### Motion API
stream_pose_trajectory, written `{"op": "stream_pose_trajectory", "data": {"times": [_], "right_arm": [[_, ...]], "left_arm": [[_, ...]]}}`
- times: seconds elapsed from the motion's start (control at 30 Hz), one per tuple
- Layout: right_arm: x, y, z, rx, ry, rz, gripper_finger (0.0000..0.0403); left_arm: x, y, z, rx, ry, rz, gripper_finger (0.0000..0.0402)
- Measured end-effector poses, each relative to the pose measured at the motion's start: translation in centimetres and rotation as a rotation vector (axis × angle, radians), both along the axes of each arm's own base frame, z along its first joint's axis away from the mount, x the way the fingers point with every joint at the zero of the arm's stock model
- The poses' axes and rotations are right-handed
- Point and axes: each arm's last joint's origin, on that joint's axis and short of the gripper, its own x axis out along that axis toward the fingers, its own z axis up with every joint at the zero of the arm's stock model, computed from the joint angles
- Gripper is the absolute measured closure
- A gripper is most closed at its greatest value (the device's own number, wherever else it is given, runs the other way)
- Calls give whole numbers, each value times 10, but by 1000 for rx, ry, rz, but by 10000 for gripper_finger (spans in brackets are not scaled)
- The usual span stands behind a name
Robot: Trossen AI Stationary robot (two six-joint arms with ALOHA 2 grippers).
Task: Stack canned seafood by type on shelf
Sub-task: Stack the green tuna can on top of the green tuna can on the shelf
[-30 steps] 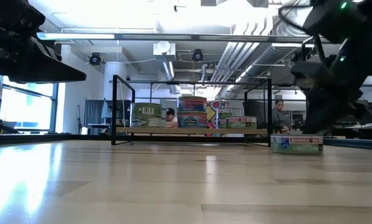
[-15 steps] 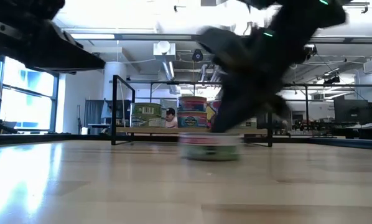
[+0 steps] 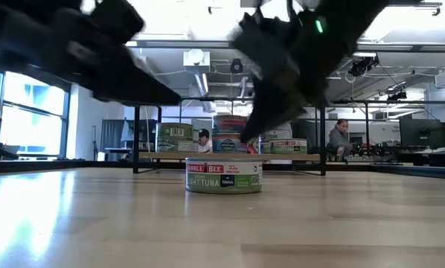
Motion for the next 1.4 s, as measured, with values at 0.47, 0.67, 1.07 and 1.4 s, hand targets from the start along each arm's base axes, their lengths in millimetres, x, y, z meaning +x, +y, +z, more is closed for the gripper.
{"op": "stream_pose_trajectory", "data": {"times": [0.47, 0.67, 1.07, 1.4], "right_arm": [[-35, 29, -25, -20, -98, -14, 403], [-36, 35, -24, -30, -109, 15, 403], [-27, 41, -16, -114, -141, 168, 400], [-20, 45, -3, -248, -45, 367, 271]], "left_arm": [[79, 43, -28, 26, 193, -22, 402], [81, 48, -31, 18, 230, 7, 402], [79, 48, -33, 40, 266, 1, 402], [76, 48, -36, 49, 287, -11, 401]]}}
